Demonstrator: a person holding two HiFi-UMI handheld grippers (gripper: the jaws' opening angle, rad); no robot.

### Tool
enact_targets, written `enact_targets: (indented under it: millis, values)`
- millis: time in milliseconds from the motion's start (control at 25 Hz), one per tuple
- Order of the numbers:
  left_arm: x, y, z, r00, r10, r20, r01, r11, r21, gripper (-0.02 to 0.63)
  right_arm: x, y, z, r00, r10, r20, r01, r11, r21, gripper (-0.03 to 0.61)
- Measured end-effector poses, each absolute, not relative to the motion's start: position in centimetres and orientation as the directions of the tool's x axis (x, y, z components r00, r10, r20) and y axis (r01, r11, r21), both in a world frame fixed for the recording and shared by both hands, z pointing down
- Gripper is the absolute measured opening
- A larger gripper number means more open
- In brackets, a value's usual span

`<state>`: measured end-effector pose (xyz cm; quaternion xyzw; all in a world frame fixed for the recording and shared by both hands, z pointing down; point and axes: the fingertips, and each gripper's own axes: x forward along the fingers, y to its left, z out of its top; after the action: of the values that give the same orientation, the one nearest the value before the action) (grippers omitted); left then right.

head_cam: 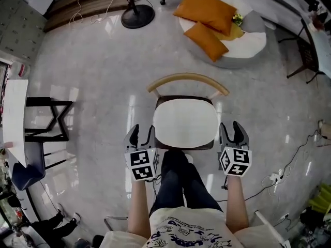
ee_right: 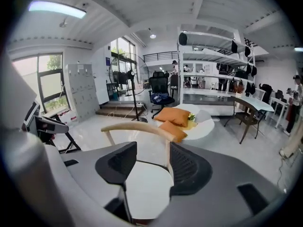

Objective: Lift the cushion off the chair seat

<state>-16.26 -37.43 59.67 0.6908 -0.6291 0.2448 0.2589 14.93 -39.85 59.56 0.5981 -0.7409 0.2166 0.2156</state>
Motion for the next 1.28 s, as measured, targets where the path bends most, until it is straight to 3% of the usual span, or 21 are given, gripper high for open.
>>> enact_targets:
  millis: [520,840,1280]
  values:
    - [-16.0,-41.2,78.9,0.148,-0.525,0.838,-0.986,-0.141,0.086,0.227,15.1,-43.1,78.5,-0.191,-0.611,0.768,-0.973,0.220,-0.067,0.241]
    - [-16.0,-41.4,89.4,0.166,-0.427,0.889,-0.985,-0.104,0.135,0.230,17.4,-42.5,89.1,-0.161,-0.509,0.845,-0.985,0.136,-0.105,0.241]
    - [-16.7,-42.4,100.6,0.170,-0.318,0.933,-0.984,-0.097,0.147,0.253,19.0,-43.3,100.3,-0.148,-0.412,0.899,-0.986,0.134,-0.100,0.247]
